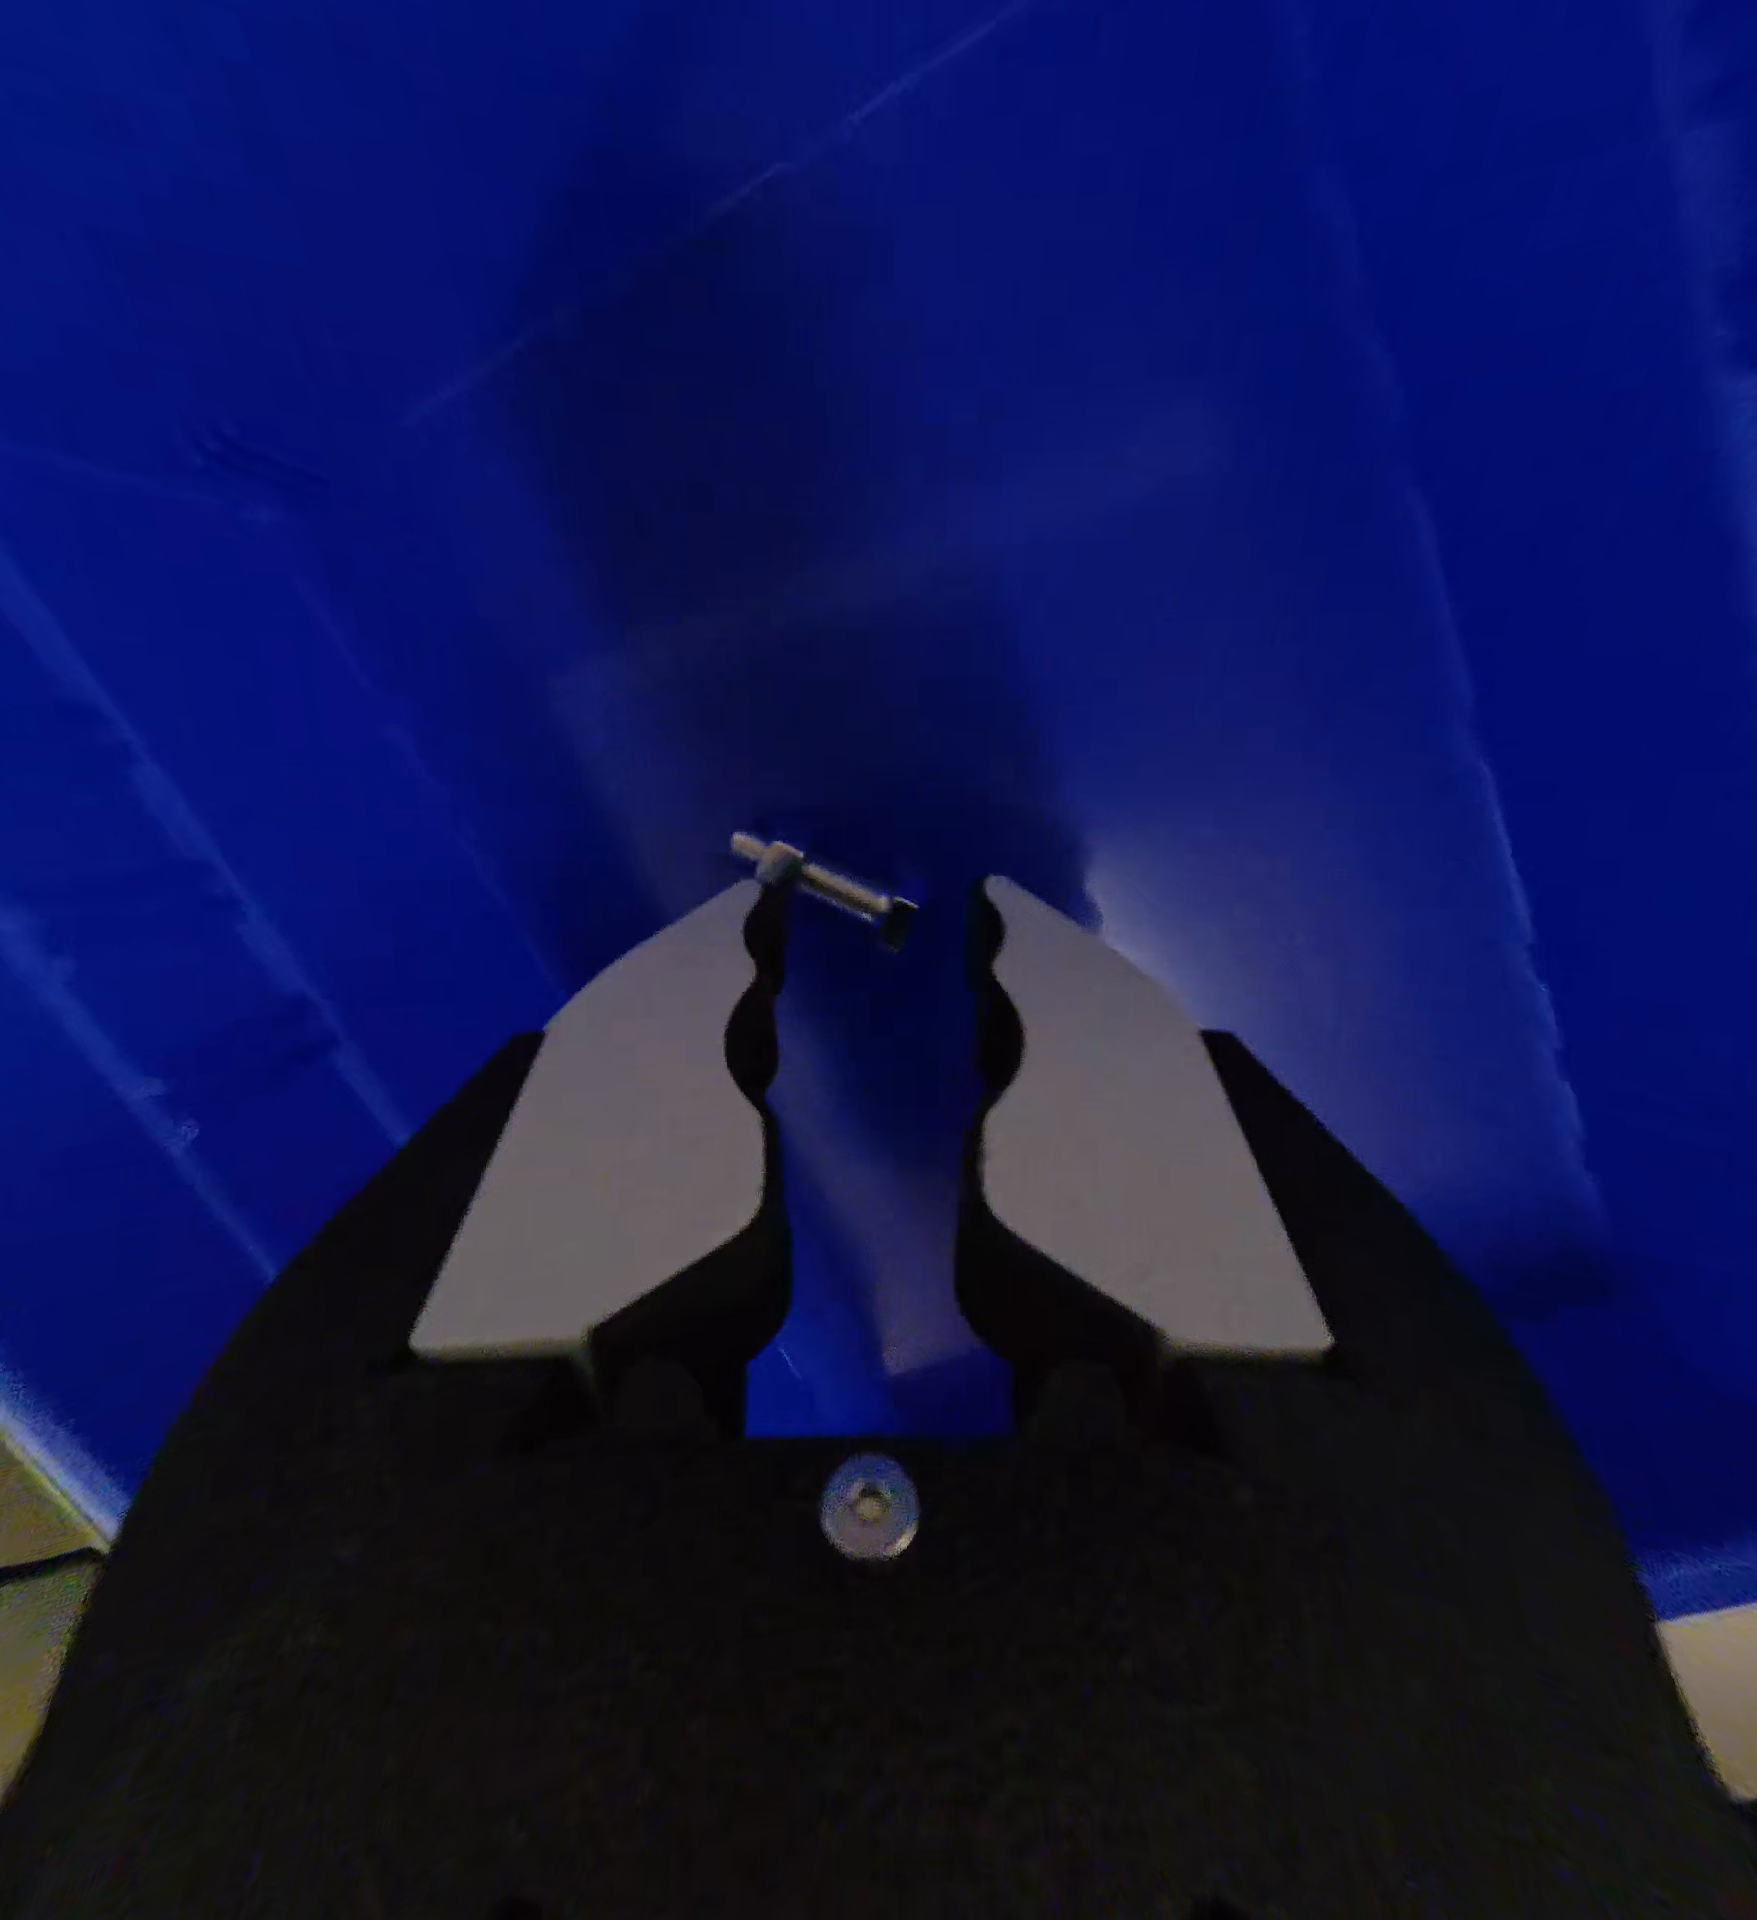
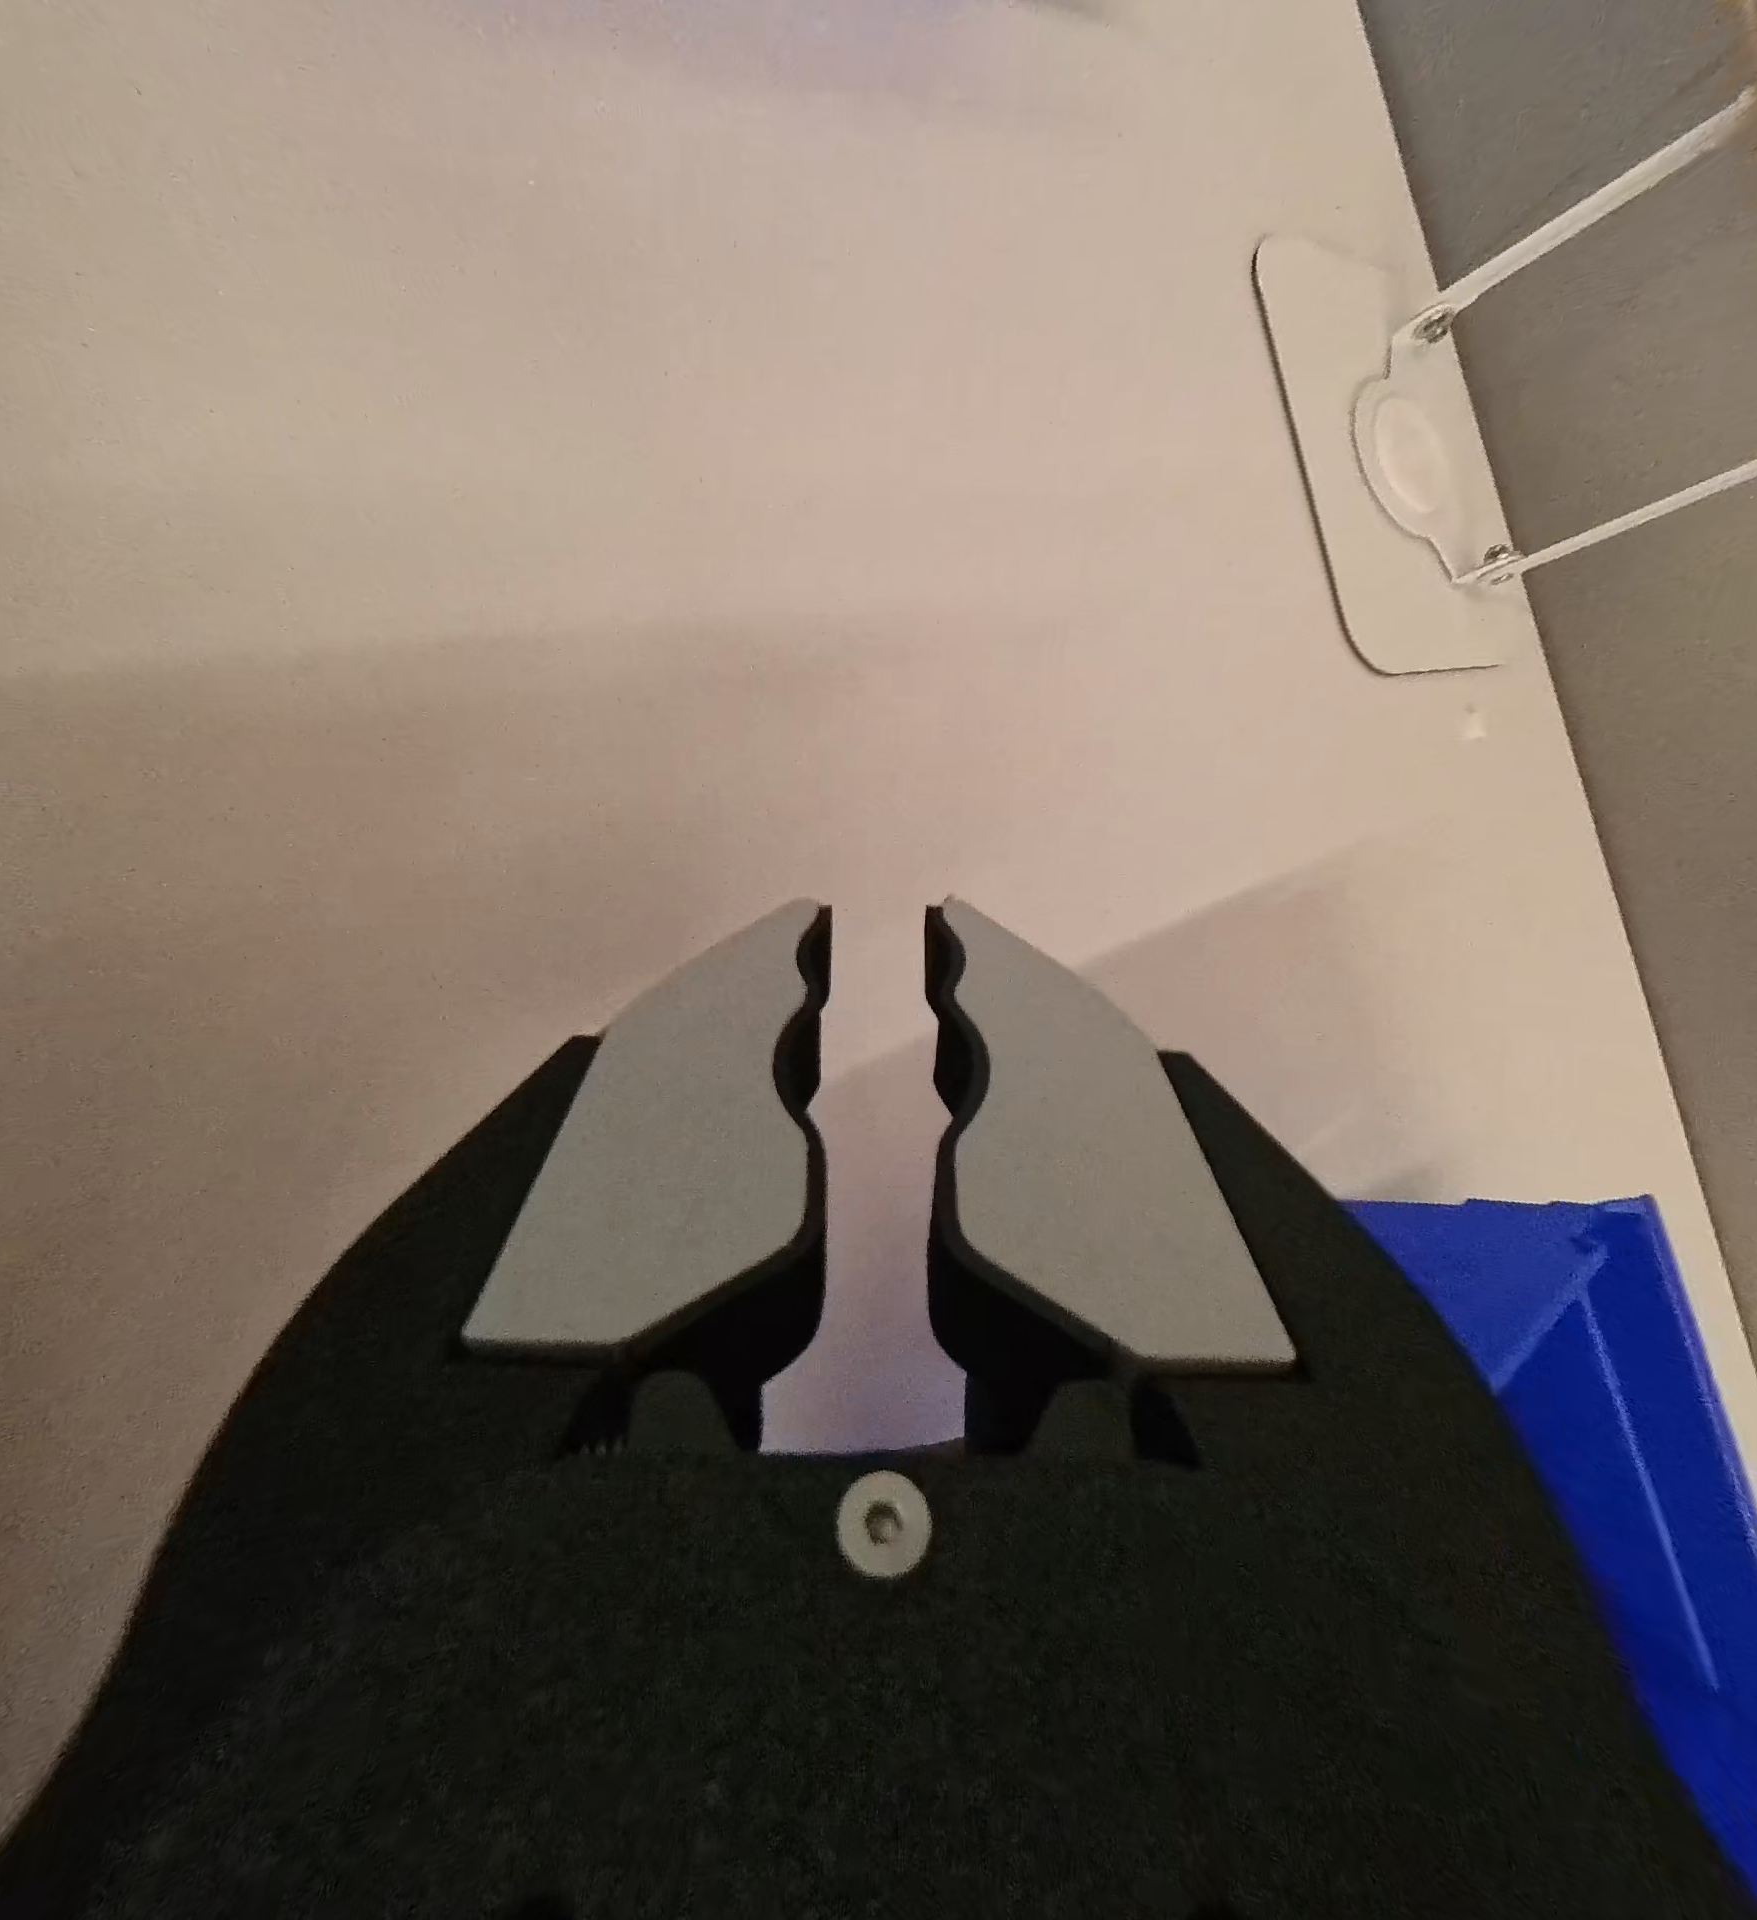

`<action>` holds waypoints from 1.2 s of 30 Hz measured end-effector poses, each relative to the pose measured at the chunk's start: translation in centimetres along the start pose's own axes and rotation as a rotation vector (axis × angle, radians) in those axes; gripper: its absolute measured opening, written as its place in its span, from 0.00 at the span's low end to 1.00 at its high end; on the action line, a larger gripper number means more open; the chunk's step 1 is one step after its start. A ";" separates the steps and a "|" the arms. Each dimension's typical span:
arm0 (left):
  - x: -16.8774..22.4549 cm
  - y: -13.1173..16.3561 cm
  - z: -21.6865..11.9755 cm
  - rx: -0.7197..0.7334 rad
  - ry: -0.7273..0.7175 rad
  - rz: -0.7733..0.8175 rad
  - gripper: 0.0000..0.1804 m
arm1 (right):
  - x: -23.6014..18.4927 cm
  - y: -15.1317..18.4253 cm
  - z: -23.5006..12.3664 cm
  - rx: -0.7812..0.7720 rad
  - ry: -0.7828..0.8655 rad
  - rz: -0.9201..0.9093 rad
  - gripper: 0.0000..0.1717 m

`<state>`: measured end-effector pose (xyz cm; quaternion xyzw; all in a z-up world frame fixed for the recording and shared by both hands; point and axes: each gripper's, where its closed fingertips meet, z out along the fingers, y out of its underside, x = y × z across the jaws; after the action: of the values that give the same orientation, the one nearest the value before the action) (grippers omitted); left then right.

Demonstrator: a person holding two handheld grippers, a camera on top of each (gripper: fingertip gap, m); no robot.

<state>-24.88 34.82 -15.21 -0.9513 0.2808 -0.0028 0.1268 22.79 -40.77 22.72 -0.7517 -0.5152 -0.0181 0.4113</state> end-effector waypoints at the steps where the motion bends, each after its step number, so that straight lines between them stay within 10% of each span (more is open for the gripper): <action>1: 0.0 0.0 0.1 -0.008 0.007 -0.024 0.18 | -0.1 0.1 0.1 0.003 -0.004 0.008 0.10; 26: -0.1 -0.5 0.3 0.174 -0.033 -0.024 0.10 | -1.2 -1.0 1.4 0.127 -0.028 0.075 0.10; 31: 3.6 -4.2 -6.8 0.484 -0.088 0.280 0.10 | 0.8 -3.7 1.3 0.263 -0.020 0.146 0.10; 36: 17.4 -8.9 -14.8 0.865 -0.034 0.719 0.09 | 2.1 -8.4 1.6 0.478 -0.195 0.319 0.12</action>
<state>-6.62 29.16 0.17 -0.6571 0.5585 -0.0587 0.5028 16.46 -37.06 27.61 -0.7032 -0.4173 0.2408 0.5228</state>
